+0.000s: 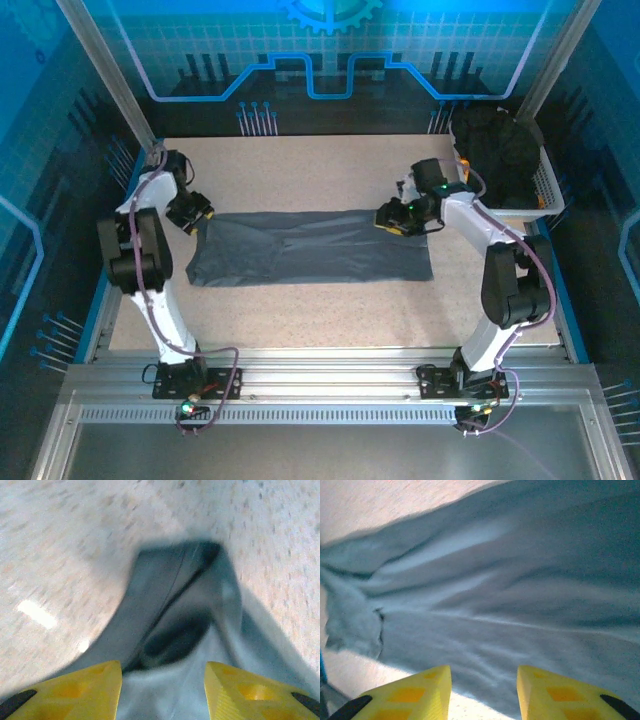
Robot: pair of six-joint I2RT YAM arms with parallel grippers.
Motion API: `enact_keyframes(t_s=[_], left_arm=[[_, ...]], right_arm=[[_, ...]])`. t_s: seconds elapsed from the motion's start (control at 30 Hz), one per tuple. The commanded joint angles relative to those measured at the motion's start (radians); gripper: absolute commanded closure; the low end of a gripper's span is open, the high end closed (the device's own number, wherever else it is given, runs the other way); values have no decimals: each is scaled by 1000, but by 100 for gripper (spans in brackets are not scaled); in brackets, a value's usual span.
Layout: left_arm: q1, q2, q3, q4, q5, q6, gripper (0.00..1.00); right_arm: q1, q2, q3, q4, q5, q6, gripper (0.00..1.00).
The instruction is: Fold and stack the t-shirts
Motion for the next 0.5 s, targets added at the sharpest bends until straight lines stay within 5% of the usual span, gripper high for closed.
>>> enact_keyframes(t_s=[0.0, 0.2, 0.47], left_arm=[[-76, -184, -131, -5, -17, -143, 58], [-237, -202, -302, 106, 117, -395, 68], [-281, 70, -126, 113, 104, -479, 71]], right_arm=[[-34, 74, 82, -129, 131, -76, 64], [-38, 278, 287, -261, 280, -133, 72], [-41, 403, 345, -374, 377, -108, 73]])
